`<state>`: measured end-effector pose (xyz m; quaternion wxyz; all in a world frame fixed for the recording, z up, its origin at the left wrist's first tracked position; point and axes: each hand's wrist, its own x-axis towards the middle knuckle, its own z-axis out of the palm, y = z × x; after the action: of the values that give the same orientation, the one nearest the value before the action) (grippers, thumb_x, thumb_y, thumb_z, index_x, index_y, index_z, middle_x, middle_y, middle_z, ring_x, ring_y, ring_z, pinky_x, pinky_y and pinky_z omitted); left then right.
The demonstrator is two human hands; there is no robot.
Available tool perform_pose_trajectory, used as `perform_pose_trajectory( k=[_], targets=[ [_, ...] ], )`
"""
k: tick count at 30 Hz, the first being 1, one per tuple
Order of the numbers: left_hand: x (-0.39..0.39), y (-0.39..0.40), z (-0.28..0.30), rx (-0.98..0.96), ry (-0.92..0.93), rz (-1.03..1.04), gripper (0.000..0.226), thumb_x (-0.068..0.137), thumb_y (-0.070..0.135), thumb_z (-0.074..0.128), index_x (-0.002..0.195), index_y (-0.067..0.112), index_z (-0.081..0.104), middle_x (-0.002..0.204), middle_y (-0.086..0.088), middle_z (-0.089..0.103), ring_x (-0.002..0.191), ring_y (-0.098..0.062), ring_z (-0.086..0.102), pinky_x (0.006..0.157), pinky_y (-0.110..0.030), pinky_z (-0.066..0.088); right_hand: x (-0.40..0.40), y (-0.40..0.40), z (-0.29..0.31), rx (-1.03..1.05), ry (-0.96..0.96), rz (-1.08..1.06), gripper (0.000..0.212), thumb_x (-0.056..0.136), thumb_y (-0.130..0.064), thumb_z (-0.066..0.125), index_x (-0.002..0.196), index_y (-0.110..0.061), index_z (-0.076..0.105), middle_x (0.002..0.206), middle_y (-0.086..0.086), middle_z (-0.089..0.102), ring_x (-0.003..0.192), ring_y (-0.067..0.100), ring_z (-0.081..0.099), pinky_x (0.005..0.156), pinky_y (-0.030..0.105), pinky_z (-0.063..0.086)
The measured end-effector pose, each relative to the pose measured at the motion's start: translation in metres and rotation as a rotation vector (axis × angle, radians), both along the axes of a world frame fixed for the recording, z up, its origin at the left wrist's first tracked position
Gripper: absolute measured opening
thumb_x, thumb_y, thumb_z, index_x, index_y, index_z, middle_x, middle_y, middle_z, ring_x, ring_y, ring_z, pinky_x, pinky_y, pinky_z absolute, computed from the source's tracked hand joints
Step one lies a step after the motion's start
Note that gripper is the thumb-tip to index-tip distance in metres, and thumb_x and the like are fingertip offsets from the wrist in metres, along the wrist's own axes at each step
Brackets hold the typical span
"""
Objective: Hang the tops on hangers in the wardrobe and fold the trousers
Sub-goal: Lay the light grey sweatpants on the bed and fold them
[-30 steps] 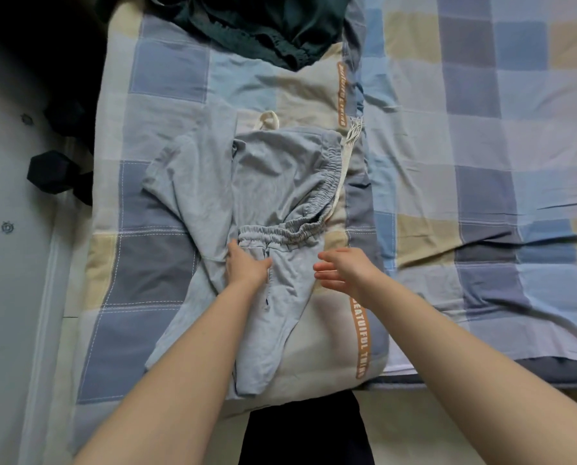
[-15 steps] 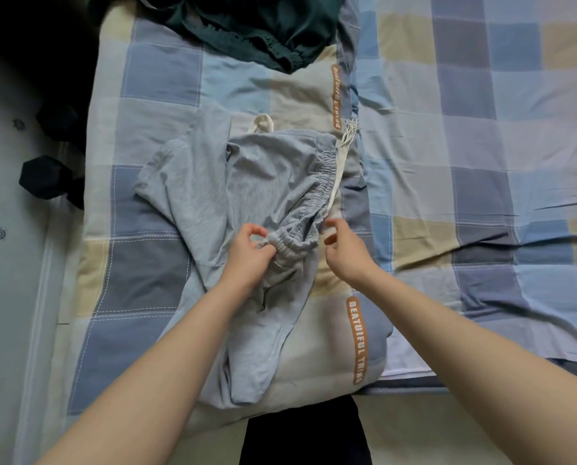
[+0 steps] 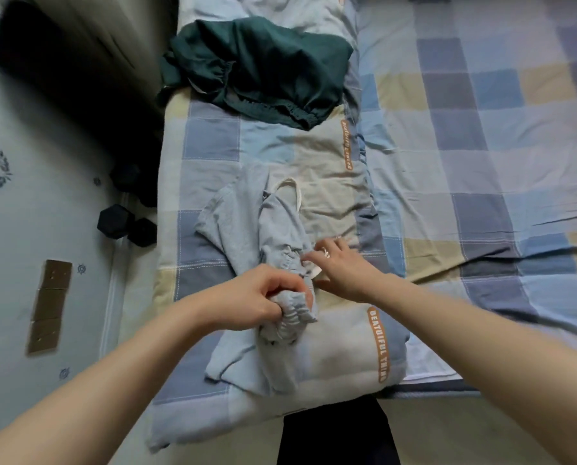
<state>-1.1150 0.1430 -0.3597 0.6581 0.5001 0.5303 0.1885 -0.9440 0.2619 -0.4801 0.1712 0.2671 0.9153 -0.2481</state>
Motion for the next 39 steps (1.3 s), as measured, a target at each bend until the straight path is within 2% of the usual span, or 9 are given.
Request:
perform_pose_trajectory(
  k=[5, 12, 17, 23, 26, 29, 32, 34, 39],
  targets=[
    [-0.022, -0.006, 0.092, 0.042, -0.019, -0.017, 0.06, 0.063, -0.021, 0.038, 0.086, 0.027, 0.067, 0.079, 0.024, 0.063, 0.076, 0.008, 0.056, 0.066, -0.007, 0.04, -0.029, -0.03, 0.063, -0.085, 0.11, -0.075, 0.058, 0.088, -0.036, 0.058, 0.141, -0.026, 0.036, 0.136, 0.007, 0.036, 0.122, 0.029, 0.037, 0.1, 0.041, 0.038],
    [-0.045, -0.014, 0.199, 0.078, -0.07, 0.094, 0.052, 0.057, -0.013, 0.038, 0.08, 0.023, 0.067, 0.078, 0.018, 0.063, 0.076, 0.002, 0.058, 0.065, -0.011, 0.044, -0.045, -0.019, 0.143, -0.22, 0.246, -0.372, 0.024, 0.078, -0.012, 0.067, 0.101, -0.015, 0.06, 0.107, 0.01, 0.062, 0.101, 0.029, 0.058, 0.068, 0.028, 0.036],
    [-0.07, -0.022, 0.254, 0.092, -0.213, 0.266, 0.049, 0.053, -0.016, 0.039, 0.076, 0.019, 0.063, 0.071, 0.001, 0.054, 0.065, -0.009, 0.053, 0.054, -0.017, 0.043, 0.015, 0.007, 0.185, -0.286, 0.308, -0.575, 0.035, 0.081, -0.004, 0.065, 0.113, -0.017, 0.058, 0.108, 0.005, 0.062, 0.102, 0.023, 0.058, 0.072, 0.022, 0.037],
    [-0.078, -0.004, 0.269, 0.178, 0.22, 0.256, 0.024, 0.054, -0.003, 0.049, 0.072, 0.012, 0.046, 0.066, 0.001, 0.042, 0.061, -0.009, 0.041, 0.053, -0.024, 0.035, 0.133, 0.021, 0.251, 0.043, 0.414, -0.378, 0.062, 0.085, -0.003, 0.051, 0.132, -0.04, 0.034, 0.112, 0.005, 0.058, 0.097, 0.031, 0.062, 0.079, 0.03, 0.042],
    [-0.07, 0.016, 0.26, 0.291, 0.475, 0.122, 0.026, 0.058, -0.008, 0.052, 0.065, 0.014, 0.038, 0.064, 0.0, 0.036, 0.063, -0.014, 0.034, 0.058, -0.03, 0.029, 0.185, 0.015, 0.279, 0.363, 0.314, 0.151, 0.081, 0.073, 0.012, 0.057, 0.139, -0.032, 0.036, 0.118, 0.007, 0.047, 0.077, 0.029, 0.064, 0.062, 0.029, 0.049],
    [-0.052, 0.035, 0.249, 0.534, 0.621, -0.04, 0.037, 0.063, -0.02, 0.049, 0.059, 0.013, 0.033, 0.06, -0.008, 0.036, 0.064, -0.018, 0.029, 0.058, -0.035, 0.029, 0.232, 0.008, 0.299, 0.44, 0.217, 0.359, 0.073, 0.072, 0.009, 0.066, 0.134, -0.027, 0.048, 0.116, 0.014, 0.047, 0.07, 0.026, 0.058, 0.059, 0.03, 0.052],
    [-0.025, 0.052, 0.247, 0.765, 0.798, -0.232, 0.031, 0.058, -0.019, 0.045, 0.061, 0.01, 0.032, 0.06, -0.014, 0.04, 0.065, -0.024, 0.026, 0.054, -0.041, 0.038, 0.276, 0.008, 0.312, 0.518, 0.13, 0.377, 0.024, 0.07, -0.005, 0.078, 0.089, -0.015, 0.066, 0.1, 0.013, 0.055, 0.065, 0.026, 0.057, 0.056, 0.029, 0.051],
    [0.001, 0.062, 0.248, 0.822, 0.845, -0.283, 0.028, 0.057, -0.017, 0.044, 0.064, 0.009, 0.039, 0.063, -0.011, 0.045, 0.063, -0.028, 0.033, 0.054, -0.042, 0.041, 0.308, 0.009, 0.32, 0.508, -0.014, 0.282, 0.015, 0.07, -0.01, 0.077, 0.075, -0.016, 0.065, 0.098, 0.011, 0.056, 0.067, 0.028, 0.058, 0.055, 0.03, 0.05],
    [0.069, 0.073, 0.252, 0.963, 0.887, -0.343, 0.033, 0.066, -0.015, 0.048, 0.077, 0.015, 0.058, 0.081, 0.004, 0.055, 0.064, -0.028, 0.049, 0.056, -0.035, 0.046, 0.399, 0.008, 0.327, 0.49, -0.382, 0.056, 0.028, 0.082, -0.015, 0.051, 0.104, -0.028, 0.061, 0.128, -0.004, 0.04, 0.114, 0.02, 0.046, 0.078, 0.034, 0.049]
  ],
)
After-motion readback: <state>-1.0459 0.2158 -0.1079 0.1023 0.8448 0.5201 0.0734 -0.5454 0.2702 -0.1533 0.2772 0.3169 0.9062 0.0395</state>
